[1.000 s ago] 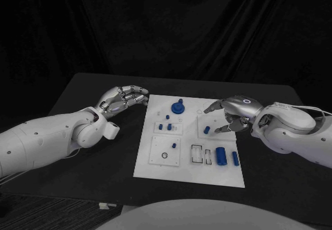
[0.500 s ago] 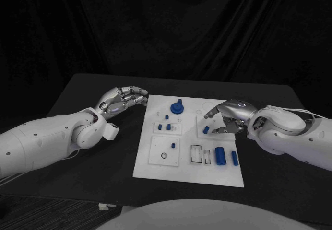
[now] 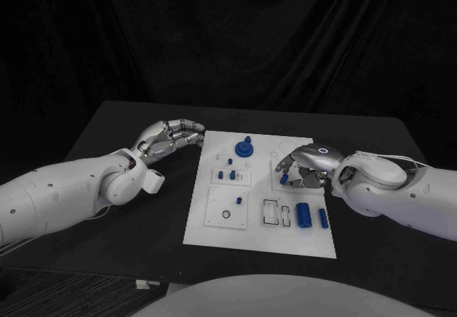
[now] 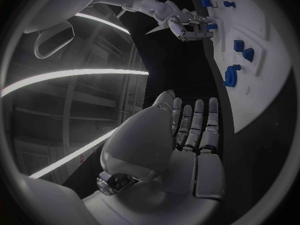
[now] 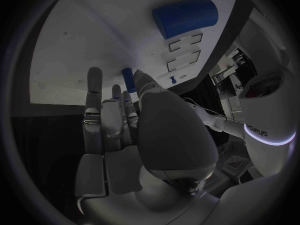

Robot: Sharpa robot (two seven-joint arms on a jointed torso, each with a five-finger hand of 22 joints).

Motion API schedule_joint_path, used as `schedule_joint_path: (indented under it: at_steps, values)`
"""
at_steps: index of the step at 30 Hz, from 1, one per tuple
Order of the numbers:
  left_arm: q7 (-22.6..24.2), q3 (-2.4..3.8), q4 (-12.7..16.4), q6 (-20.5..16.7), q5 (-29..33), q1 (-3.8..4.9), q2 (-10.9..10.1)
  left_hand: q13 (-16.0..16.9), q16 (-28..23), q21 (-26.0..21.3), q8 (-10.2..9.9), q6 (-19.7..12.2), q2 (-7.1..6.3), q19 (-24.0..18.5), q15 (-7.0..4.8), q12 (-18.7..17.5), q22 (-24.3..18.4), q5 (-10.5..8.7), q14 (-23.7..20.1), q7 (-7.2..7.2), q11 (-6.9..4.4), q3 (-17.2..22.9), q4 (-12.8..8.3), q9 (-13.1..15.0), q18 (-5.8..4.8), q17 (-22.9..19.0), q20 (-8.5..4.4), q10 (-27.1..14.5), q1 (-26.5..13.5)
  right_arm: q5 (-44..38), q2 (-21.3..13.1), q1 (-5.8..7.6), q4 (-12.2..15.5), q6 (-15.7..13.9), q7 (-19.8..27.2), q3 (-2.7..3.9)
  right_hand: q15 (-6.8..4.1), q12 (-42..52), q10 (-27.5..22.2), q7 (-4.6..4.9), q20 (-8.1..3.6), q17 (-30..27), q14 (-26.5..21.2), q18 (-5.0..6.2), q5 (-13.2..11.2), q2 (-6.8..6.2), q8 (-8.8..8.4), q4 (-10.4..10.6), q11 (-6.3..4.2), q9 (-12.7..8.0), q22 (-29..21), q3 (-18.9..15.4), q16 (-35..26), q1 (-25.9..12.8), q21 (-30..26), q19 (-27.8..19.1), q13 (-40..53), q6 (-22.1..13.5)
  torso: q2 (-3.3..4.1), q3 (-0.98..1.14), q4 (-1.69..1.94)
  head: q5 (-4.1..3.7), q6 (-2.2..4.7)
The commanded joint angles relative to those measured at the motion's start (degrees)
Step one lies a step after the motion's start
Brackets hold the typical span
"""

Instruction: Assemble the parts on the task board

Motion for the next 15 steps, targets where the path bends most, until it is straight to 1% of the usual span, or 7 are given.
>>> schedule_joint_path:
  at_steps: [1,4,5,8,10,11,15]
  values:
    - [1.14,0.05,0.01,0.98,0.40,-0.13,0.18,-0.12,-0.31,0.35,-0.33,0.25,0.02,0.00,-0.01,-0.28,0.08,0.48,0.44,-0.02,0.06,-0.05,-0.42,-0.08,0.79,-0.11,-0.12,0.41,0.61,0.27,0.34,-0.27,-0.42,-0.53,0.92,0.03,-0.32,-0.50,1.45,0.17,-0.32,-0.10,0.11,0.55,0.35,0.47,-0.04,-0.37,-0.22,0.16,0.19,0.25,-0.02,-0.05,0.22,0.07,-0.12,0.76,0.00,-0.02,0.10,0.06,-0.01]
    - [1.09,0.05,-0.05,1.07,0.40,-0.17,0.19,-0.15,-0.33,0.36,-0.34,0.27,0.02,-0.01,-0.01,-0.30,0.10,0.59,0.44,-0.03,0.09,0.02,-0.47,-0.10,0.79,-0.12,-0.12,0.43,0.64,0.28,0.58,-0.36,-0.63,-0.71,1.17,0.04,-0.63,-0.95,3.11,0.49,-0.55,-0.32,0.05,0.53,0.39,0.47,0.37,-0.46,-0.55,0.48,0.41,0.85,-0.23,-0.07,0.19,0.01,-0.28,2.16,-0.04,-0.03,0.01,0.01,-0.01]
    - [1.07,0.05,-0.07,1.09,0.40,-0.18,0.19,-0.15,-0.33,0.36,-0.34,0.27,0.02,-0.01,-0.01,-0.30,0.10,0.59,0.44,-0.03,0.09,0.02,-0.47,-0.10,0.79,-0.12,-0.12,0.43,0.64,0.28,0.61,-0.38,-0.66,-0.91,1.25,0.04,-0.78,-1.18,3.92,0.66,-0.67,-0.67,-0.09,0.53,0.58,0.55,0.80,-0.55,-0.72,0.78,0.52,1.30,-0.57,0.11,0.16,-0.07,-0.36,3.29,-0.05,-0.02,-0.03,0.07,-0.01]
    - [1.02,0.05,-0.11,1.15,0.40,-0.23,0.19,-0.19,-0.35,0.38,-0.35,0.30,0.04,-0.03,-0.01,-0.33,0.12,0.72,0.45,-0.01,0.11,0.10,-0.53,-0.13,0.78,-0.14,-0.13,0.46,0.67,0.28,0.62,-0.41,-0.69,-1.62,1.49,0.04,-1.06,-1.38,5.36,0.84,-0.93,-1.42,-0.38,0.56,0.94,0.81,1.30,-0.86,-1.10,1.24,0.71,2.25,-1.28,0.77,0.13,-0.21,-0.41,4.72,-0.06,-0.01,-0.01,0.00,-0.01]
    - [0.99,0.05,-0.14,1.18,0.40,-0.26,0.20,-0.22,-0.37,0.38,-0.37,0.31,0.05,-0.04,-0.01,-0.35,0.13,0.80,0.45,-0.01,0.12,0.16,-0.57,-0.15,0.78,-0.16,-0.13,0.47,0.69,0.29,0.55,-0.43,-0.66,-2.14,1.66,0.04,-1.53,-1.29,7.61,1.09,-1.37,-2.02,-0.57,0.58,1.24,1.35,2.64,-1.82,-1.60,2.15,1.07,3.65,-1.91,2.36,0.19,-0.37,-0.33,7.71,-0.09,0.00,0.06,0.01,-0.01]
    - [0.97,0.05,-0.15,1.20,0.40,-0.28,0.20,-0.24,-0.38,0.39,-0.37,0.32,0.06,-0.05,-0.01,-0.36,0.14,0.87,0.45,0.00,0.13,0.20,-0.60,-0.17,0.78,-0.17,-0.13,0.49,0.71,0.29,0.49,-0.43,-0.64,-2.36,1.70,0.04,-1.63,-1.38,8.14,1.00,-1.49,-2.06,-0.55,0.56,1.35,1.38,3.12,-2.22,-1.65,2.49,1.25,4.01,-1.97,2.86,0.25,-0.39,-0.35,8.78,-0.10,0.00,0.07,0.05,-0.01]
    - [0.89,0.05,-0.18,1.28,0.40,-0.35,0.22,-0.28,-0.41,0.40,-0.39,0.35,0.07,-0.07,-0.01,-0.38,0.16,1.02,0.45,0.04,0.12,0.31,-0.68,-0.20,0.77,-0.19,-0.14,0.53,0.76,0.29,0.20,-0.44,-0.45,-3.35,1.78,0.04,-1.88,-1.93,9.77,0.75,-1.83,-2.10,-0.39,0.51,1.69,1.38,3.76,-3.11,-1.96,3.36,2.00,4.90,-2.09,3.64,0.52,-0.44,-0.48,10.66,-0.07,0.02,0.10,0.12,-0.01]
